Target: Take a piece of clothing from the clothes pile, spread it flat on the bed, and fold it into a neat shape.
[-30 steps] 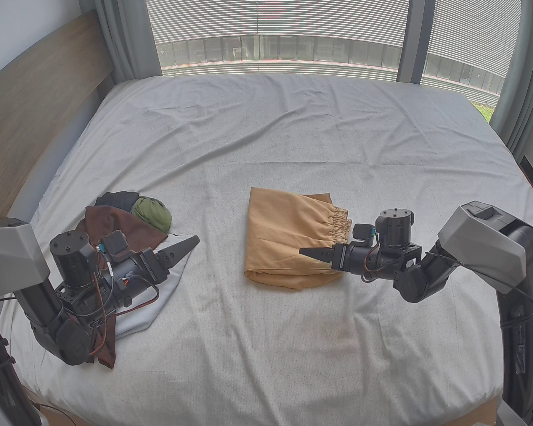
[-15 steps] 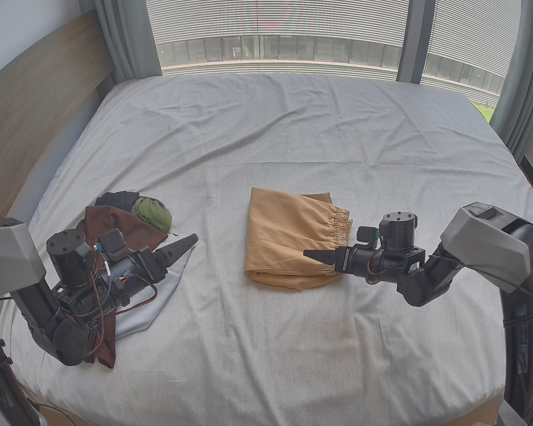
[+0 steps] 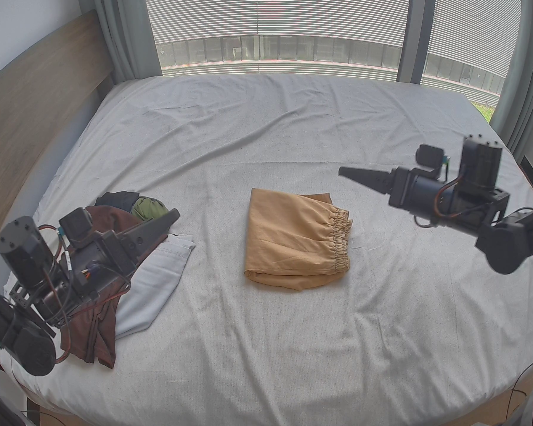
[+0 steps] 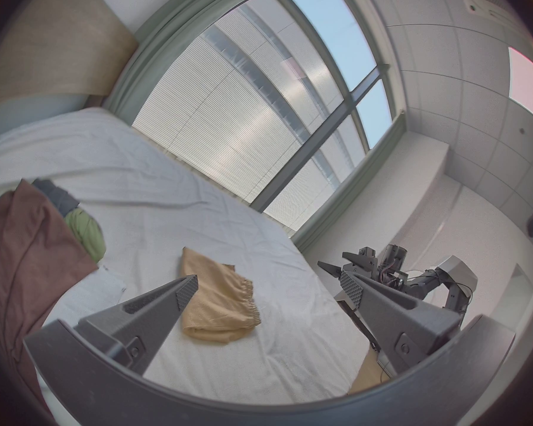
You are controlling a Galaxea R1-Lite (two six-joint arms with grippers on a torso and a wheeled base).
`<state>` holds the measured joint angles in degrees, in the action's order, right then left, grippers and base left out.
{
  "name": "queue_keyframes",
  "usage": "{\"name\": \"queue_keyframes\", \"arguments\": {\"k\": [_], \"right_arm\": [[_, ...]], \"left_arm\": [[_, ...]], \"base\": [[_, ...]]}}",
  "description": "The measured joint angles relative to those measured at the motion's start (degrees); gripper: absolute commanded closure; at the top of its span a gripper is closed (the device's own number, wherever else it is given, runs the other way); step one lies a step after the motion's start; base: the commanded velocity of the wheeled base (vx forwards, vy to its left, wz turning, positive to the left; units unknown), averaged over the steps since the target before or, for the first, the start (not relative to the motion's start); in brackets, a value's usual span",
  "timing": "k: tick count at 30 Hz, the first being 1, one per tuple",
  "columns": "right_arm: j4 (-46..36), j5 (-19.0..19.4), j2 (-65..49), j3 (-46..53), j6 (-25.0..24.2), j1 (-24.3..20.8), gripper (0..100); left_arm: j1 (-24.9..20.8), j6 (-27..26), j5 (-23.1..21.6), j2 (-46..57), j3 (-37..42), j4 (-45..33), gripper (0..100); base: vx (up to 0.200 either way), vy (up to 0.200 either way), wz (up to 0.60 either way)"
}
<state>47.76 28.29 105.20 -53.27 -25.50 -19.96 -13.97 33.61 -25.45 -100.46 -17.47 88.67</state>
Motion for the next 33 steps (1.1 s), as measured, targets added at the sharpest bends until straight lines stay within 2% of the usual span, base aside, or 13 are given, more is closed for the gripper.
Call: {"name": "queue_keyframes", "arguments": {"k": [8,20,25,33], "right_arm": [[-7.07,-0.29,-19.71,6.17,2.35,2.32,0],[-11.45,-0.09,-48.96,22.82,5.17,11.86,0],[-14.95,0.04,-59.26,27.98,5.06,14.07,0],[-22.59,0.60,-71.80,31.37,3.23,15.19,0]], "left_arm": [[-0.39,-0.77,-5.47,13.31,5.16,-0.11,0],[-0.59,-0.90,-12.15,30.65,14.63,-1.50,0],[-0.59,-0.88,-13.28,38.89,16.10,-8.62,0],[-0.66,-0.77,-14.88,54.08,16.48,-27.81,0]], "base": [[0.000,0.000,0.00],[0.000,0.000,0.00],[0.000,0.000,0.00],[0.000,0.000,0.00]]}}
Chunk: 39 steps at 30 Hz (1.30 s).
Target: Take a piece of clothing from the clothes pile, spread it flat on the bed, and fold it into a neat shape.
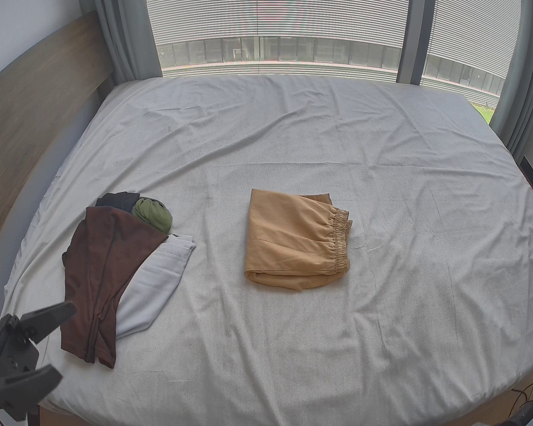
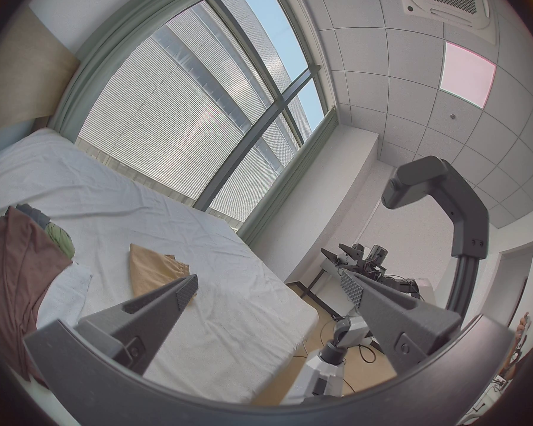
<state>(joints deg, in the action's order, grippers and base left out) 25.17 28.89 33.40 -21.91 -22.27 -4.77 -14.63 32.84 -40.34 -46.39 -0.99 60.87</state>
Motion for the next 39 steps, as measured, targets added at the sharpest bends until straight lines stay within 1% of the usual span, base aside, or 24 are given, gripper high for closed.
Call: {"name": "queue_keyframes", "arguments": {"k": [7,10,12,17,20,23,26,28,33,35,38,39], "right_arm": [[-1.85,0.11,-5.75,1.79,-0.33,0.67,0],[-2.16,0.11,-7.56,2.60,-0.39,0.94,0],[-2.22,0.11,-8.92,3.33,-0.37,1.22,0],[-2.44,0.11,-11.69,5.24,-0.39,1.93,0],[-3.10,0.12,-13.78,6.14,-0.41,2.18,0],[-5.83,0.12,-16.29,6.75,-0.37,2.27,0],[-8.27,0.12,-18.60,7.02,-0.33,2.29,0],[-9.74,0.12,-20.15,7.06,-0.30,2.27,0],[-13.58,0.12,-24.33,7.19,-0.20,2.29,0],[-15.49,0.12,-26.40,7.56,0.24,2.71,0],[-17.43,-0.13,-29.14,8.22,3.34,3.51,0],[-17.81,-0.49,-29.90,8.51,5.41,3.75,0]], "left_arm": [[-0.04,0.51,-1.73,12.08,-2.40,-17.10,0],[-0.04,1.65,-3.18,16.59,-4.00,-22.42,0],[-0.04,3.54,-4.61,19.85,-5.01,-25.28,0],[-0.04,8.27,-7.45,26.66,-6.45,-28.60,0],[0.20,8.87,-7.69,29.82,-6.34,-29.06,0],[1.21,9.12,-7.45,32.44,-5.75,-29.56,0],[3.72,9.14,-7.06,34.45,-5.51,-31.23,0],[6.36,9.09,-7.06,35.54,-5.51,-32.35,0],[14.92,8.31,-7.64,38.23,-5.75,-34.00,0],[16.86,7.31,-7.78,39.08,-5.86,-34.43,0],[18.13,4.63,-7.89,40.06,-6.01,-34.93,0],[18.32,3.25,-7.91,40.33,-6.01,-35.23,0]], "base": [[0.000,0.000,0.00],[0.000,0.000,0.00],[0.000,0.000,0.00],[0.000,0.000,0.00],[0.000,0.000,0.00],[0.000,0.000,0.00],[0.000,0.000,0.00],[0.000,0.000,0.00],[0.000,0.000,0.00],[0.000,0.000,0.00],[0.000,0.000,0.00],[0.000,0.000,0.00]]}}
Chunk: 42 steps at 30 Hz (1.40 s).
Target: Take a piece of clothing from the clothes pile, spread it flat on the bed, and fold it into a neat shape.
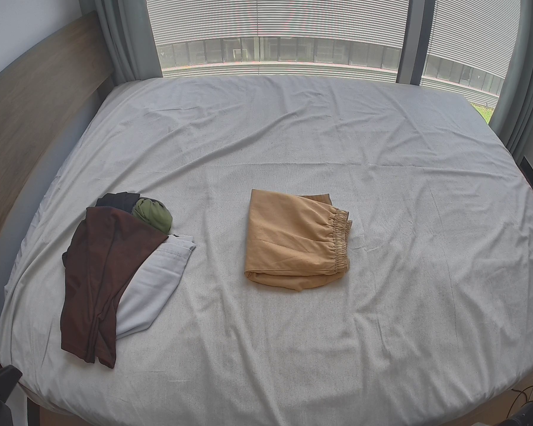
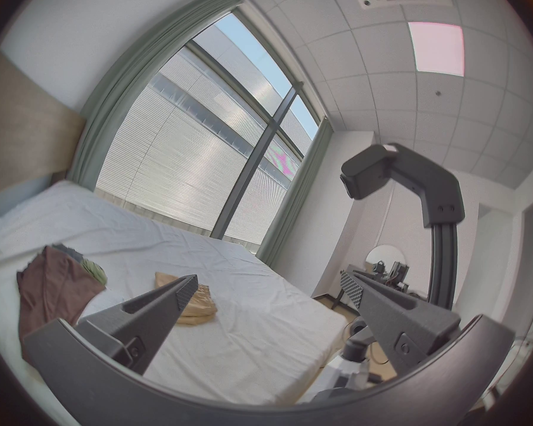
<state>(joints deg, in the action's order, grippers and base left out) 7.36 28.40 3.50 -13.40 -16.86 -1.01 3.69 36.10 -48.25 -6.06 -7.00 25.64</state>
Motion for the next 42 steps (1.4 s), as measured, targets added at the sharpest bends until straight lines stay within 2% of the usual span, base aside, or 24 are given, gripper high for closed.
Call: {"name": "queue_keyframes", "arguments": {"k": [4,7,10,14,18,21,25,27,30,34,38,42], "right_arm": [[-0.91,-1.87,-1.55,1.17,3.38,0.52,0],[-1.01,-2.27,-2.16,1.99,3.84,0.71,0],[-0.83,-2.46,-2.49,3.01,3.97,0.77,0],[0.60,-2.77,-2.73,5.17,4.02,0.83,0],[1.94,-3.01,-2.82,7.28,4.02,0.83,0],[2.67,-3.15,-2.84,8.63,4.25,0.83,0],[3.30,-4.77,-2.84,10.40,5.53,0.88,0],[3.47,-6.51,-2.84,11.06,6.44,0.88,0],[3.61,-9.61,-2.84,11.80,8.35,0.88,0],[3.23,-15.32,-2.84,12.28,11.23,0.83,0],[2.76,-20.75,-2.84,12.36,13.19,0.83,0],[1.78,-25.62,-2.82,12.39,14.43,0.80,0]], "left_arm": [[0.29,-4.62,-1.04,0.69,0.02,-1.04,0],[-0.15,-3.72,-3.75,0.99,-0.49,-1.45,0],[-1.50,1.48,-5.58,1.13,-1.44,-1.28,0],[-3.69,12.11,-7.56,1.27,-1.95,0.91,0],[-4.95,15.71,-8.55,1.33,-0.07,3.78,0],[-5.49,13.12,-8.68,1.38,1.68,4.44,0],[-5.18,2.35,-7.30,1.82,3.61,2.85,0],[-4.82,-4.53,-4.82,2.26,4.33,1.18,0],[-4.40,-13.93,1.48,3.04,5.22,-3.33,0],[-4.00,-25.48,14.31,4.02,5.79,-10.47,0],[-3.79,-30.63,26.69,4.69,5.95,-14.69,0],[-3.69,-33.56,34.79,5.01,5.99,-17.30,0]], "base": [[0.000,0.000,0.00],[0.000,0.000,0.00],[0.000,0.000,0.00],[0.000,0.000,0.00],[0.000,0.000,0.00],[0.000,0.000,0.00],[0.000,0.000,0.00],[0.000,0.000,0.00],[0.000,0.000,0.00],[0.000,0.000,0.00],[0.000,0.000,0.00],[0.000,0.000,0.00]]}}
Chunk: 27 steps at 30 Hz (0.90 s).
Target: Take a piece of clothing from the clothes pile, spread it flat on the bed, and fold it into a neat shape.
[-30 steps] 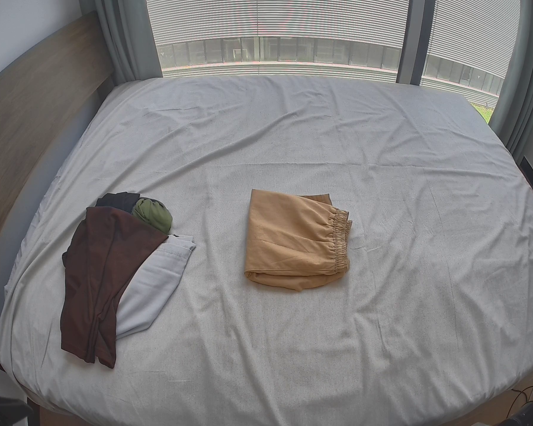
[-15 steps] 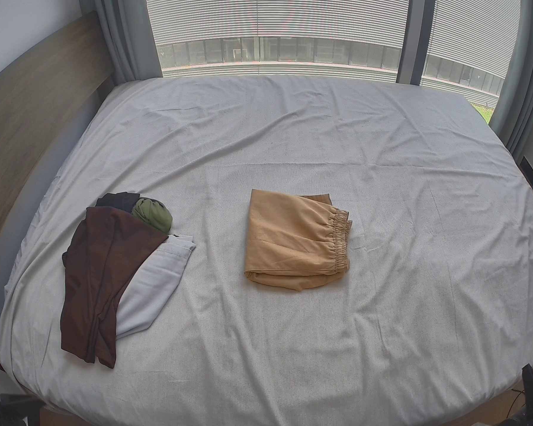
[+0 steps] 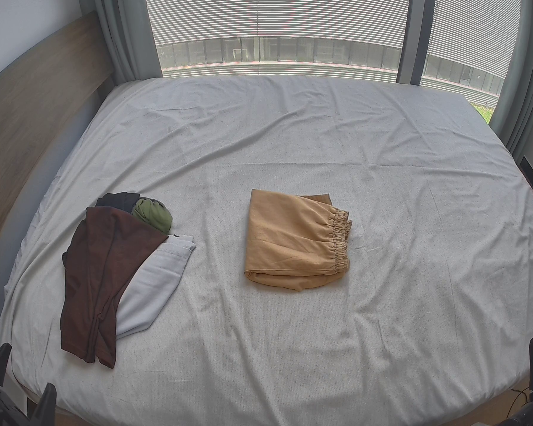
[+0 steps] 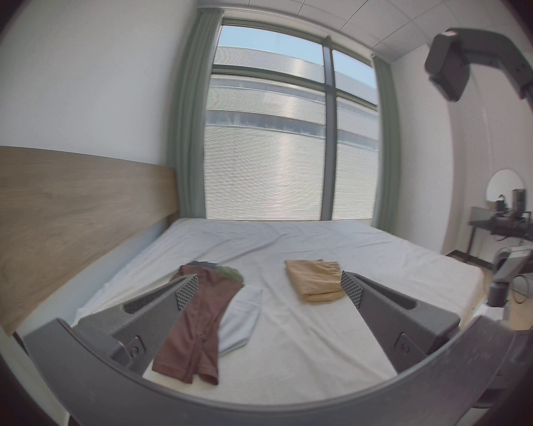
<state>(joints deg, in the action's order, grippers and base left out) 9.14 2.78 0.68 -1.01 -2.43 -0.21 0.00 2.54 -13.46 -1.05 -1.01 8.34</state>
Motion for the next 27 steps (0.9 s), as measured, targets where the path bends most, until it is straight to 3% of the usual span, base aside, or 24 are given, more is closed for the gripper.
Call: {"name": "queue_keyframes", "arguments": {"k": [5,17,22,27], "right_arm": [[-0.85,-4.23,0.02,0.00,0.66,0.00,0],[-5.02,-7.27,0.06,0.02,-0.30,0.07,0],[-5.05,-5.40,0.09,0.02,0.93,0.05,0],[-5.10,-4.56,0.09,0.02,1.80,0.02,0]], "left_arm": [[0.10,-1.54,6.90,0.09,0.00,-2.71,0],[0.16,-3.19,18.21,0.12,0.00,-5.28,0],[0.16,-4.01,18.54,0.12,0.00,-6.27,0],[0.05,-4.25,11.06,0.12,0.00,-7.06,0]], "base": [[0.000,0.000,0.00],[0.000,0.000,0.00],[0.000,0.000,0.00],[0.000,0.000,0.00]]}}
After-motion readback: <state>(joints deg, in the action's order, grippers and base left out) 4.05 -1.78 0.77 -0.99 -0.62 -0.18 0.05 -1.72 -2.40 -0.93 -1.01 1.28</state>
